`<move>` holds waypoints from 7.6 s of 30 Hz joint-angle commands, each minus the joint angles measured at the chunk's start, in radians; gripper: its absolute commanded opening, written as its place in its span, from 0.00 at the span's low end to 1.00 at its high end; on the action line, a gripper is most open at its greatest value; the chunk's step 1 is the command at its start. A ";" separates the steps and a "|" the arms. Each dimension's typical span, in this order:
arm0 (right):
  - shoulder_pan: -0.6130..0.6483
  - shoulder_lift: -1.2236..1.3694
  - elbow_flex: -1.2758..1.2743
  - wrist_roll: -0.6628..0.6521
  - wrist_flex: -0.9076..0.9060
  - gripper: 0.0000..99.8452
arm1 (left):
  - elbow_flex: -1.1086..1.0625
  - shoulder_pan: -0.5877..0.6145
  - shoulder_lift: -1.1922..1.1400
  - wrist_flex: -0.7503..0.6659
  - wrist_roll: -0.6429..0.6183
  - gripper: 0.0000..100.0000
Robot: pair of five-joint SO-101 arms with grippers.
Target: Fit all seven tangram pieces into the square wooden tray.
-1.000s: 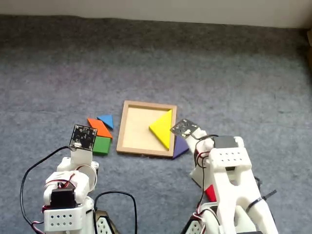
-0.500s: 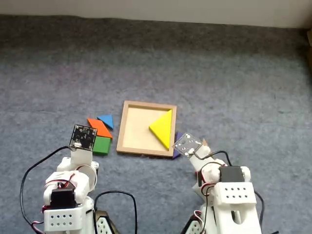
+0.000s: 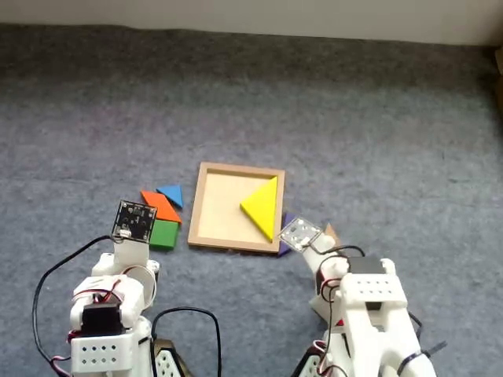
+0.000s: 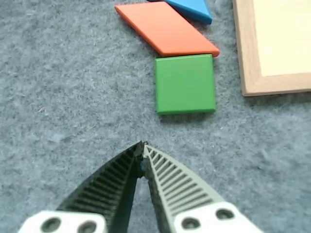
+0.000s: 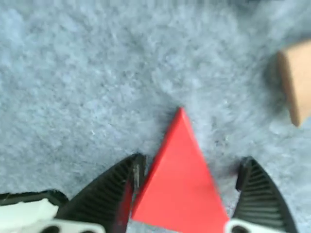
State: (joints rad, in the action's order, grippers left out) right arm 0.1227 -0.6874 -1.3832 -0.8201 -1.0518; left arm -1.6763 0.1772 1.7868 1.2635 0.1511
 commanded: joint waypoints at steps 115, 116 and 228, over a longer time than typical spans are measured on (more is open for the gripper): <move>-0.088 0.550 0.875 0.545 -0.145 0.32 | -0.019 0.002 0.021 0.008 0.008 0.01; -0.088 0.588 0.918 0.551 -0.171 0.32 | -0.019 0.002 0.021 0.008 0.008 0.01; 0.476 0.512 1.007 1.135 -0.113 0.26 | -0.019 0.002 0.021 0.008 0.008 0.01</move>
State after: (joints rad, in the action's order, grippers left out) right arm 0.5416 -0.1320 -0.3936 0.2892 -1.1960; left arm -1.6763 0.1772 1.7868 1.2635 0.1511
